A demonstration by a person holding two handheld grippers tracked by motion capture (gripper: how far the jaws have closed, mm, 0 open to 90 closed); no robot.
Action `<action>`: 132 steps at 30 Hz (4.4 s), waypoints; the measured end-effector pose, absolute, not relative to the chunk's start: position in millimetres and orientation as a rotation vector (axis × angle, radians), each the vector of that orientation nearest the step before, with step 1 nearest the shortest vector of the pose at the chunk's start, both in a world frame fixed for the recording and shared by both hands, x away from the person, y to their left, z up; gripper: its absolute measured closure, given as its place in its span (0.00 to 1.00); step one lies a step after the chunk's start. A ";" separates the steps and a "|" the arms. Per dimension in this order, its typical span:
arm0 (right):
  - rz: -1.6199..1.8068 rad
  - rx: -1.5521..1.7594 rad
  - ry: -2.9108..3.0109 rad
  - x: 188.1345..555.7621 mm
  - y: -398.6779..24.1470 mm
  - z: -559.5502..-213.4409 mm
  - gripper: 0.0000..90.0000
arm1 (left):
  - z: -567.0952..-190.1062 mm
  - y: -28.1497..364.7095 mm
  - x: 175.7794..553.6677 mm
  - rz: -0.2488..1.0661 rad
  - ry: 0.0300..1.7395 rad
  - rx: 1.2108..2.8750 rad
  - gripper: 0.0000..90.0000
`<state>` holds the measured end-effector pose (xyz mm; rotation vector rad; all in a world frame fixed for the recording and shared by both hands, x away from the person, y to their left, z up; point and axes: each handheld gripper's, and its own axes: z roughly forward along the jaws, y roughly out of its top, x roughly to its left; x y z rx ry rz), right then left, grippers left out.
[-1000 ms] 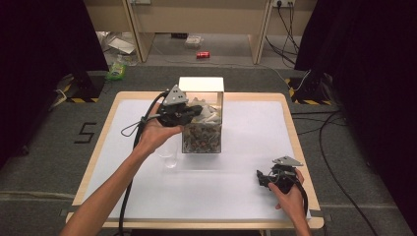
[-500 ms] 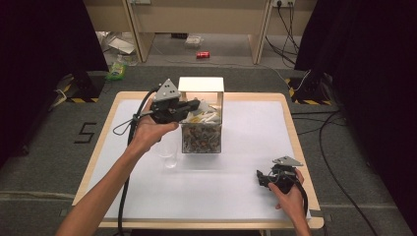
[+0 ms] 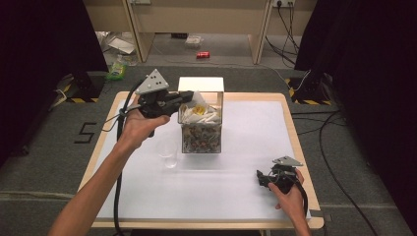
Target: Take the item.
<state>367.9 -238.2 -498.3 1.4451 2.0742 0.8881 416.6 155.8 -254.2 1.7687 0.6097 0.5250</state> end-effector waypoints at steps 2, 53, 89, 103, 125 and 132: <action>0.888 1.447 2.074 367.8 -238.1 -498.2 0.15 | -253.5 156.8 415.7 0.525 0.608 1.767 0.99; 0.886 1.442 2.074 367.8 -238.2 -498.4 0.15 | -302.3 254.5 383.5 0.516 0.757 1.648 0.98; 0.887 1.439 2.074 367.9 -238.3 -498.5 0.16 | -395.0 233.9 393.3 0.386 0.877 1.669 0.98; 0.886 1.437 2.075 367.9 -238.4 -498.5 0.16 | -413.3 232.6 395.7 0.369 0.907 1.695 0.98; 0.886 1.437 2.075 367.9 -238.4 -498.5 0.16 | -440.9 234.6 391.5 0.385 0.951 1.755 0.95; 0.886 1.437 2.075 367.9 -238.4 -498.5 0.16 | -440.9 233.5 391.9 0.394 0.945 1.757 0.86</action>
